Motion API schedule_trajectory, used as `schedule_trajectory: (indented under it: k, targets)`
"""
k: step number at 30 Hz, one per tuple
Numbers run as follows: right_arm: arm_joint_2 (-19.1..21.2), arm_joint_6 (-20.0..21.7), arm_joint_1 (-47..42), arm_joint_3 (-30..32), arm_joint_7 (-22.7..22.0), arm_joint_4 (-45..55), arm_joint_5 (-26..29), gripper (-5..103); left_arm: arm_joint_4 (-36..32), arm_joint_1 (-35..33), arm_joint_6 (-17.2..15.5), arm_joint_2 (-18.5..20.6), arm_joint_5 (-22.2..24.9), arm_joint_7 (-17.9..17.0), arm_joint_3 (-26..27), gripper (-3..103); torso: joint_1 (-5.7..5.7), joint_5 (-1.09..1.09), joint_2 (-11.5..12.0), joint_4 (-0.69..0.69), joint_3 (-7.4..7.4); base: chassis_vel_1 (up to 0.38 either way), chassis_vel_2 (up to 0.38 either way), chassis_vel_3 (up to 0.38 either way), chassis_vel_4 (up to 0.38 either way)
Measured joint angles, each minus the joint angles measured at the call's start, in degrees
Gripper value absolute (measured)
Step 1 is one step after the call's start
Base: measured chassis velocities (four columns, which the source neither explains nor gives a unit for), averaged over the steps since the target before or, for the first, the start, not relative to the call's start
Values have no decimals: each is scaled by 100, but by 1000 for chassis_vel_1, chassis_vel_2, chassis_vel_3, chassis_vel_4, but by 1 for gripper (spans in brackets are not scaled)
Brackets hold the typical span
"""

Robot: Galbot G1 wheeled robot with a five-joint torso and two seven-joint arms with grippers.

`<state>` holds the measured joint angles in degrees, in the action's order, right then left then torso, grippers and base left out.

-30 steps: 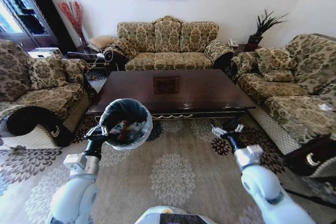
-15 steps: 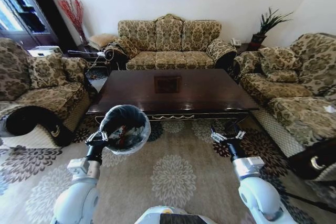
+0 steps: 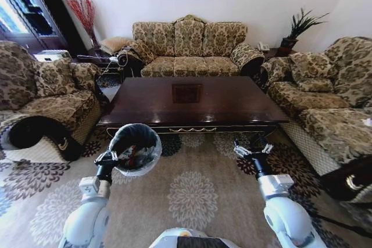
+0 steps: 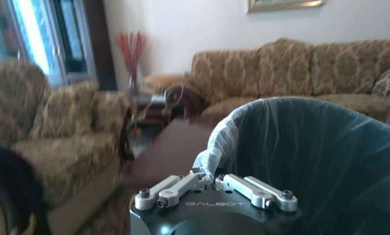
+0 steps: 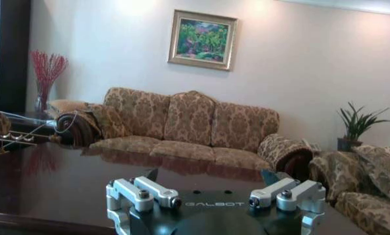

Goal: Move to the front of the table and place the trash on the table into the trash bin.

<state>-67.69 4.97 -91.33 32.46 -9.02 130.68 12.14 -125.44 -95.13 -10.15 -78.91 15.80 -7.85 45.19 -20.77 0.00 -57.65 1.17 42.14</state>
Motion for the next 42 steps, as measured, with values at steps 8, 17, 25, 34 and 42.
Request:
schedule_trajectory:
  k: [8, 17, 25, 34, 42]
  targets:
    - [-27, -55, -55, 55, -5, 35, 17, 100, 1223, 326, 64, 39, 342, -188, 2, 3, 0, -1, 0, -1, 0, 0, 0, 0, 0]
    - [72, -117, -64, 108, 3, -20, 157, 100, 2803, 1002, 138, 124, 924, -453, 36, 3, 0, -1, 0, 0, 0, 0, 0, 0, 0]
    - [13, -285, -535, 595, 30, 124, 305, 100, 5059, 2128, 770, 323, 1115, -286, -223, 3, 0, -1, 0, 0, 0, 0, 0, 0, 0]
    - [-45, -478, -942, 1154, 112, 130, 438, 100, 7815, 3575, 1922, 365, 1102, 333, -275, 3, 0, -1, 0, -1, 1, 0, 0, 0, 0]
    - [-75, -589, -975, 1293, 144, 15, 481, 100, 9135, 4119, 2254, 380, 1018, 561, -251, 3, 0, -1, 0, 0, 1, 0, 0, 0, 0]
